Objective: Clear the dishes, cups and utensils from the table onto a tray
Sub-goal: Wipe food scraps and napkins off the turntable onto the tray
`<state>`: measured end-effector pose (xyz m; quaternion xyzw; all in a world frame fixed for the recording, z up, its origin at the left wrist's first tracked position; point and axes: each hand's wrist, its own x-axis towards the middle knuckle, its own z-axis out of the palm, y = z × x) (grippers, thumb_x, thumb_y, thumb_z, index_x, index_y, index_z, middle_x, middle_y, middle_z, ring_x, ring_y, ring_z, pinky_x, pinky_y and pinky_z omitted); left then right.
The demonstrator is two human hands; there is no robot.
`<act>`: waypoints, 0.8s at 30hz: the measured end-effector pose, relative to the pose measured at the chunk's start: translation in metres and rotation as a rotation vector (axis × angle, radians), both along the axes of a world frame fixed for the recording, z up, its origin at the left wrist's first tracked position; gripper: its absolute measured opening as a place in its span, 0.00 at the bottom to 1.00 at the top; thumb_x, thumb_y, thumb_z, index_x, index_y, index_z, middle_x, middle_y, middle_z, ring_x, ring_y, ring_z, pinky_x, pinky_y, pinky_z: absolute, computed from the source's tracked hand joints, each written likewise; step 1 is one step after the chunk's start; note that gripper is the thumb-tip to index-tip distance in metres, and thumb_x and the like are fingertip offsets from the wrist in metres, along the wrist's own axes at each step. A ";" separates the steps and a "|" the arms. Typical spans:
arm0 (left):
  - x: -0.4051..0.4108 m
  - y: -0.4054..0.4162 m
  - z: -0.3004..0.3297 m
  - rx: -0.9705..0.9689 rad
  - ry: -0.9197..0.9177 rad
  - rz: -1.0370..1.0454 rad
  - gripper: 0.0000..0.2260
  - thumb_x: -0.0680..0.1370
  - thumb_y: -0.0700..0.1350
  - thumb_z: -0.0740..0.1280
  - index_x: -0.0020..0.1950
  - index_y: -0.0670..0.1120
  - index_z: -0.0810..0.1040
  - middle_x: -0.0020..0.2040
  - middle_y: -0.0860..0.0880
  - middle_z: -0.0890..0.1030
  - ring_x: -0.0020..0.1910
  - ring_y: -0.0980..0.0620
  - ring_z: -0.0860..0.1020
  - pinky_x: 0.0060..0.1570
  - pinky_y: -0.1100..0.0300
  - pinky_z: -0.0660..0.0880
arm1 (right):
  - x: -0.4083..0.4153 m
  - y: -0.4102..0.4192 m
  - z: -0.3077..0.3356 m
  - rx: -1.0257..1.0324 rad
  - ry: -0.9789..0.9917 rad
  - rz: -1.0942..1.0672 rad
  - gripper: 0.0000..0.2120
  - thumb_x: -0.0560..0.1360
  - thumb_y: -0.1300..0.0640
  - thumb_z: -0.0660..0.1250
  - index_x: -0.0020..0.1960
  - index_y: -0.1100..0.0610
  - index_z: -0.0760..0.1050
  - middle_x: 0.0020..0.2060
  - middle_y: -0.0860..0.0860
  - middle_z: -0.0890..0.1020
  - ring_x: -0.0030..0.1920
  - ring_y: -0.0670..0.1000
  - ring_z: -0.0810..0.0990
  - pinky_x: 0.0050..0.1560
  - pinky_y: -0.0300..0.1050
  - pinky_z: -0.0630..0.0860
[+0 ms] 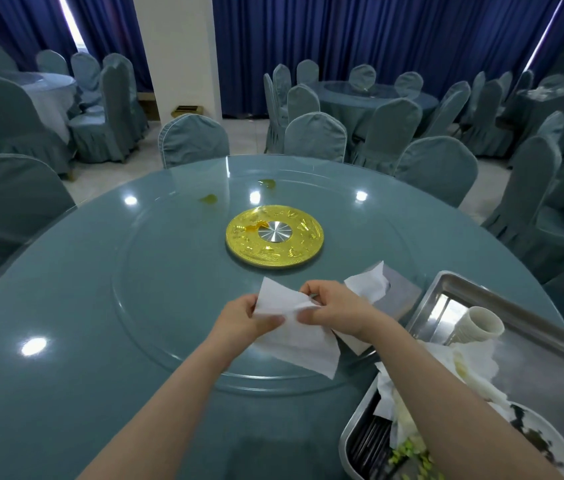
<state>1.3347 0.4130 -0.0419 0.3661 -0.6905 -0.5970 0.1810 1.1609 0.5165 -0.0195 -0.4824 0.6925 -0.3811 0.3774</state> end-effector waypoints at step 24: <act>0.017 -0.024 -0.036 0.077 0.111 0.252 0.13 0.75 0.29 0.60 0.39 0.43 0.78 0.37 0.51 0.84 0.35 0.55 0.83 0.41 0.62 0.74 | -0.005 0.003 -0.069 0.123 -0.683 -0.515 0.20 0.78 0.47 0.57 0.43 0.55 0.85 0.43 0.51 0.84 0.42 0.52 0.80 0.39 0.41 0.76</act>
